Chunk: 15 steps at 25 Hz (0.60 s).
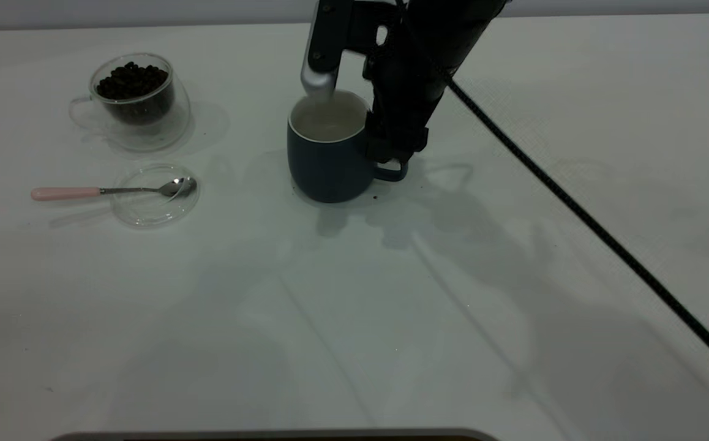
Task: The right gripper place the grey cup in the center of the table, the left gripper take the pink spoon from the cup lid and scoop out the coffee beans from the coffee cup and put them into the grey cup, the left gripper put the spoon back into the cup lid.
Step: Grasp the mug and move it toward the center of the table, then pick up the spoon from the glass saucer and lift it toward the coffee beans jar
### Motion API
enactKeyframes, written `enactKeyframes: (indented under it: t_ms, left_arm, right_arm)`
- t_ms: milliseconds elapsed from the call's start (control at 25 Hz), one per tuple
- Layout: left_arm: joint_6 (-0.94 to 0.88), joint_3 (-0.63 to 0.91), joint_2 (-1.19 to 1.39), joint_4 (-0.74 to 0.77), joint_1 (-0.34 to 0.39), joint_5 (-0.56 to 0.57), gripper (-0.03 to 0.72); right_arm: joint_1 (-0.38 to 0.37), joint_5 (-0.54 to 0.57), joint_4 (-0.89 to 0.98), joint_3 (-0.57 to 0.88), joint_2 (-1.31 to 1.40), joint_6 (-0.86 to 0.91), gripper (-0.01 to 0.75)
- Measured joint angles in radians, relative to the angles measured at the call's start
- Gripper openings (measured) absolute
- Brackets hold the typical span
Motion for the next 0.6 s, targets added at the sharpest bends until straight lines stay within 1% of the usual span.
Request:
enactKeyframes:
  t_ms: [160, 320, 560, 600]
  left_arm:
    - [0.000, 0.000, 0.000, 0.000, 0.000, 0.000, 0.588]
    - [0.000, 0.000, 0.000, 0.000, 0.000, 0.000, 0.588]
    - [0.000, 0.000, 0.000, 0.000, 0.000, 0.000, 0.588]
    - [0.002, 0.000, 0.000, 0.000, 0.000, 0.000, 0.588]
  right_arm:
    - [-0.017, 0.187, -0.003, 0.000, -0.200, 0.096, 0.591]
    - [-0.031, 0.445, -0.030, 0.000, -0.430, 0.250, 0.590]
    - [-0.033, 0.849, -0.181, 0.000, -0.718, 0.583, 0.590]
    - [-0.033, 0.882, -0.196, 0.001, -0.749, 0.610, 0.590]
